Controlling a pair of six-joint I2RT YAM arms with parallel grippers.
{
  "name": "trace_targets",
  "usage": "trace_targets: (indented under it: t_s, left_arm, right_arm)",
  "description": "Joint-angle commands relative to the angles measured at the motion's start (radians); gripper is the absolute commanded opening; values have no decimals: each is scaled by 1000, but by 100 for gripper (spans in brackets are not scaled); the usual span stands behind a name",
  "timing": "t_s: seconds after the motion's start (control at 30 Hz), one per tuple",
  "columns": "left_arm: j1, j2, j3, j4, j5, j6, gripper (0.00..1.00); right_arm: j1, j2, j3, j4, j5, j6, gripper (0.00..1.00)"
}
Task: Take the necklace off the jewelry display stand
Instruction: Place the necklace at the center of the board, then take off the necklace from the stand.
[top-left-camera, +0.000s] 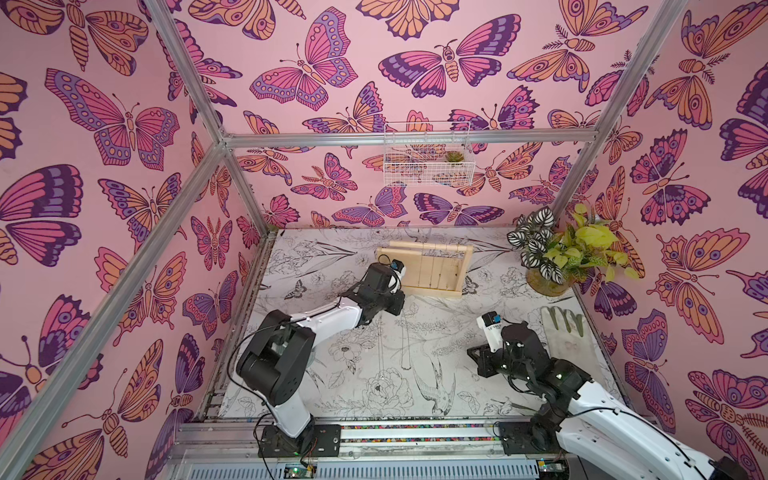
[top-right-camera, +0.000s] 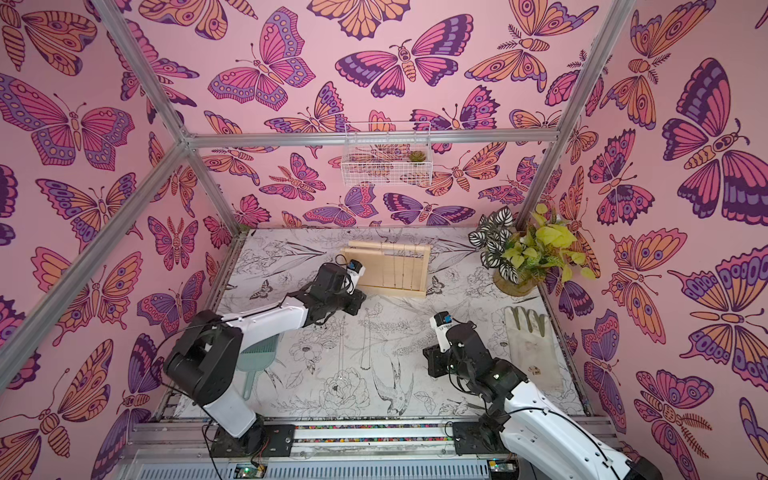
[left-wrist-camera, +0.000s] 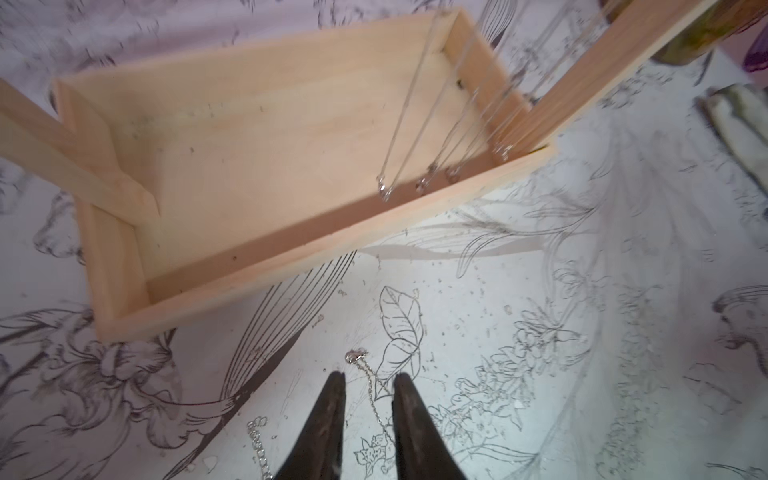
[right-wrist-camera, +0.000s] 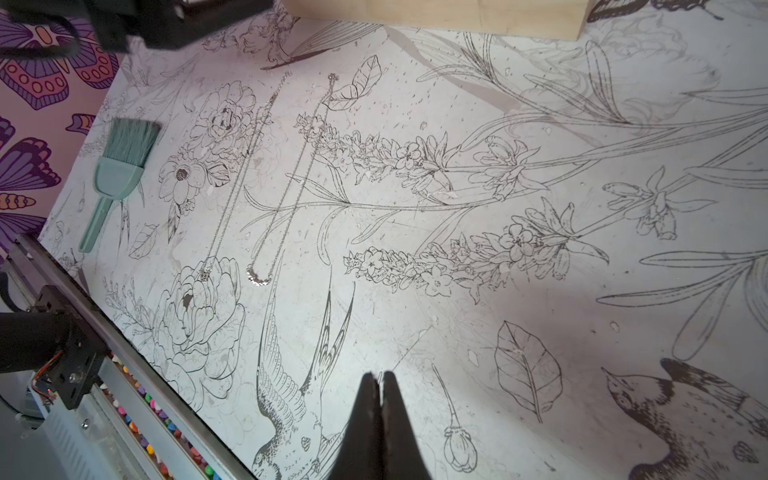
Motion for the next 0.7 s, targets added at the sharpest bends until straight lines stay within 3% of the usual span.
trace_targets:
  t_s: [0.0, 0.2, 0.3, 0.37, 0.47, 0.53, 0.67]
  left_arm:
    - [5, -64, -21, -21, 38, -19, 27]
    - [6, -96, -50, 110, 13, -87, 28]
    - [4, -110, -144, 323, 4, -163, 30]
    - [-6, -110, -241, 569, -45, -200, 32]
    - [-63, -48, -323, 892, -210, -149, 33]
    - [-95, 8, -299, 947, -280, -96, 34]
    - [-131, 89, -228, 964, -272, -29, 34]
  right_arm:
    - [-2, 3, 35, -30, 22, 7, 0]
    - [-2, -4, 78, -45, 60, 7, 0]
    - [-1, -8, 92, -53, 76, 3, 0]
    - [-1, -9, 92, -50, 77, 1, 0]
    - [-3, -7, 87, -42, 76, 2, 0]
    - [-2, -6, 85, -42, 77, 0, 0]
    - [-2, -14, 88, -56, 104, -5, 0]
